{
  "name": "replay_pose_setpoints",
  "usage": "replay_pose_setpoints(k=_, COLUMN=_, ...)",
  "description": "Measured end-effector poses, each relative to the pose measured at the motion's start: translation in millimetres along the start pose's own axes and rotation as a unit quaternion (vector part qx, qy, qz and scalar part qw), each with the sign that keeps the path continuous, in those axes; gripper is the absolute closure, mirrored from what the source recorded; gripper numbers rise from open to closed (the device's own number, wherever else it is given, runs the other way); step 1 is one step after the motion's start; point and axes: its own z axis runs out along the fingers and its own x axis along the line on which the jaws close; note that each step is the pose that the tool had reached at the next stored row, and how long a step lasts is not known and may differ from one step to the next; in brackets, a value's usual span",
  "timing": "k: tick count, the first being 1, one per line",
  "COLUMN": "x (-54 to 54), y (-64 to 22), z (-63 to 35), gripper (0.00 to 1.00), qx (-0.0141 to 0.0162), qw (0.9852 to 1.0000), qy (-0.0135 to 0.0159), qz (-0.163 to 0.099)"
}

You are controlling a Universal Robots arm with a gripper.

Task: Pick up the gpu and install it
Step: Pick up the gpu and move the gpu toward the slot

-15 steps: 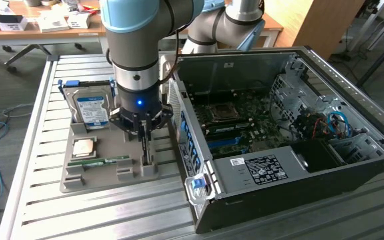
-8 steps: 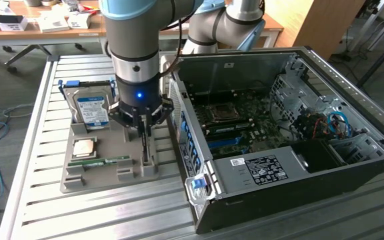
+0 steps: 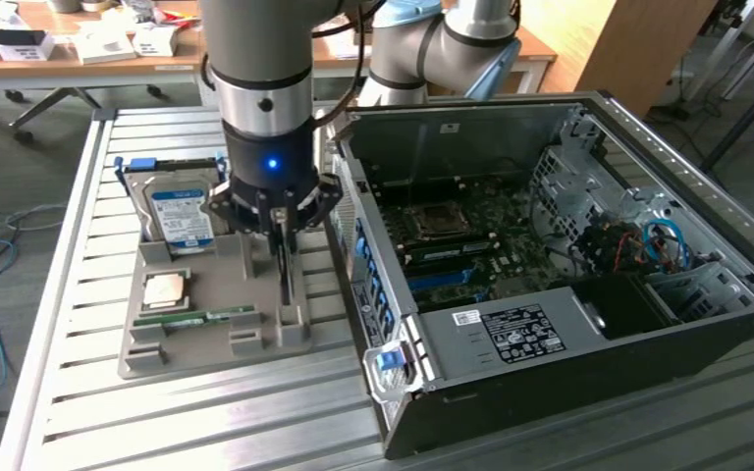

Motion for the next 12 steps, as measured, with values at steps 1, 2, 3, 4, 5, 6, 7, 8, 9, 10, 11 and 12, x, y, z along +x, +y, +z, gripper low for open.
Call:
replay_pose_setpoints(k=1, x=-0.1, y=0.1, z=-3.3, gripper=0.74, qx=0.0, qw=1.0, qy=0.0, qz=-0.001)
replay_pose_setpoints(k=2, x=-0.2, y=0.3, z=-6.6, gripper=0.74, qx=0.0, qw=1.0, qy=0.0, qz=-0.001)
replay_pose_setpoints(k=3, x=-0.2, y=0.4, z=-9.9, gripper=0.74, qx=-0.0001, qw=1.0, qy=-0.0001, qz=-0.002)
replay_pose_setpoints(k=4, x=-0.3, y=0.5, z=-13.2, gripper=0.74, qx=-0.0001, qw=1.0, qy=-0.0001, qz=-0.002)
replay_pose_setpoints(k=5, x=-0.4, y=0.7, z=-16.7, gripper=0.74, qx=-0.0002, qw=1.0, qy=-0.0003, qz=-0.003)
replay_pose_setpoints(k=6, x=-0.5, y=0.8, z=-20.3, gripper=0.74, qx=-0.0001, qw=1.0, qy=-0.0003, qz=-0.003)
replay_pose_setpoints(k=7, x=-0.6, y=1.0, z=-24.1, gripper=0.74, qx=-0.0001, qw=1.0, qy=-0.0004, qz=-0.004)
replay_pose_setpoints(k=8, x=-0.7, y=1.1, z=-27.7, gripper=0.74, qx=-0.0002, qw=1.0, qy=-0.0005, qz=-0.004)
replay_pose_setpoints(k=9, x=-0.8, y=1.2, z=-31.2, gripper=0.74, qx=-0.0002, qw=1.0, qy=-0.0006, qz=-0.005)
replay_pose_setpoints(k=10, x=-0.9, y=1.4, z=-34.7, gripper=0.74, qx=-0.0002, qw=1.0, qy=-0.0007, qz=-0.005)
replay_pose_setpoints(k=11, x=-1.0, y=1.5, z=-38.1, gripper=0.74, qx=-0.0002, qw=1.0, qy=-0.0009, qz=-0.005)
replay_pose_setpoints(k=12, x=-1.1, y=1.7, z=-41.7, gripper=0.74, qx=-0.0002, qw=1.0, qy=-0.001, qz=-0.006)
